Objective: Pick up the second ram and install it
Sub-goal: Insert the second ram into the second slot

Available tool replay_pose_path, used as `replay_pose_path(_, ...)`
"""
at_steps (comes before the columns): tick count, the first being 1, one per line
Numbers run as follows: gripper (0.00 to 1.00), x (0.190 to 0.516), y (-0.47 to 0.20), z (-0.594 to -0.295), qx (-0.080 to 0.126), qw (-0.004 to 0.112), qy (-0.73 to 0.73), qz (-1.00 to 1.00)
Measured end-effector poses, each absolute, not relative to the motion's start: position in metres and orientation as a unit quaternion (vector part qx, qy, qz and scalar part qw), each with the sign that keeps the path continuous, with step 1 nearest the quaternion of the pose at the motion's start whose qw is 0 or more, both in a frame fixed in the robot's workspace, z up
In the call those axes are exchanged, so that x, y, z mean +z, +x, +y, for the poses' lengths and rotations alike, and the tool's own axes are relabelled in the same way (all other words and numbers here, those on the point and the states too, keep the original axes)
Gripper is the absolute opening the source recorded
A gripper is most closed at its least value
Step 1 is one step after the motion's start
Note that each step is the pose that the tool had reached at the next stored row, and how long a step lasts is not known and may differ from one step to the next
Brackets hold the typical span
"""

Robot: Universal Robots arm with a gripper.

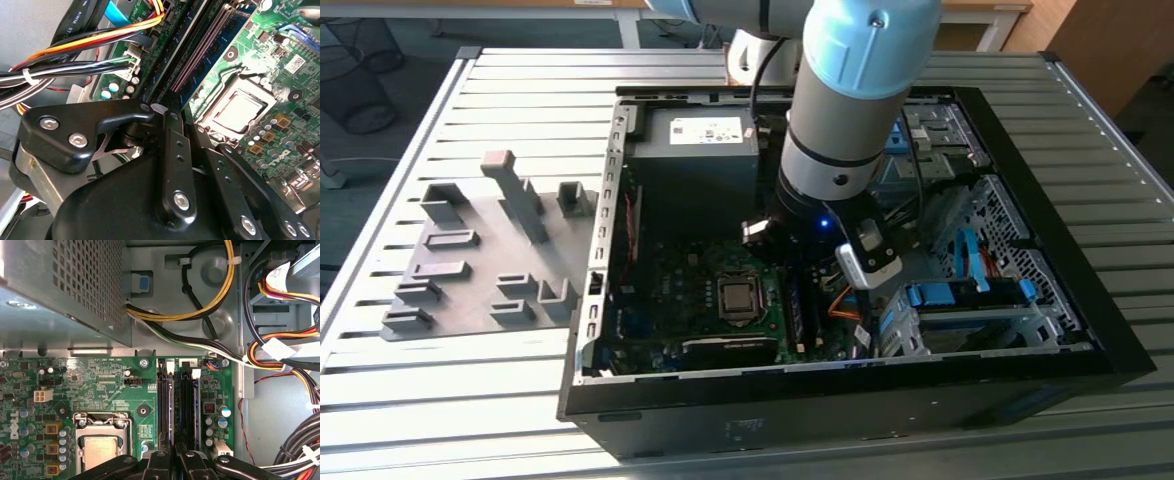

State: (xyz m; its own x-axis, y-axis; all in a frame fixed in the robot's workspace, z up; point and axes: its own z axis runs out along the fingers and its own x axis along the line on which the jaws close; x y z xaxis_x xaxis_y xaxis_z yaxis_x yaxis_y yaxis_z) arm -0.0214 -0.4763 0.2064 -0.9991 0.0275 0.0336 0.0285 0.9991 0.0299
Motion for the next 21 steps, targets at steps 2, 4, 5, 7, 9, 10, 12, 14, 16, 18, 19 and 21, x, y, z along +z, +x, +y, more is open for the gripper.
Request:
replay_pose_path(2, 0.14, 0.2063, -0.0214, -0.4762, -0.016, 0.017, -0.014, -1.000)
replay_pose_path(4, 0.14, 0.2064, -0.0215, -0.4762, -0.016, 0.017, -0.014, -1.000)
replay_pose_path(5, 0.14, 0.2066, -0.0215, -0.4762, -0.017, 0.017, -0.014, -1.000)
replay_pose_path(7, 0.14, 0.2071, -0.0215, -0.4762, -0.019, 0.017, -0.014, -1.000)
replay_pose_path(9, 0.14, 0.2076, -0.0215, -0.4762, -0.021, 0.017, -0.014, -1.000)
replay_pose_path(10, 0.14, 0.2076, -0.0215, -0.4762, -0.022, 0.017, -0.014, -1.000)
replay_pose_path(12, 0.14, 0.2076, -0.0214, -0.4762, -0.024, 0.017, -0.014, -0.999)
replay_pose_path(14, 0.14, 0.2074, -0.0214, -0.4762, -0.024, 0.017, -0.014, -0.999)
replay_pose_path(16, 0.14, 0.2066, -0.0214, -0.4763, -0.024, 0.017, -0.014, -0.999)
replay_pose_path(18, 0.14, 0.2057, -0.0214, -0.4762, -0.024, 0.017, -0.014, -0.999)
replay_pose_path(19, 0.14, 0.2055, -0.0214, -0.4762, -0.024, 0.017, -0.014, -0.999)
replay_pose_path(21, 0.14, 0.2055, -0.0214, -0.4762, -0.024, 0.017, -0.014, -0.999)
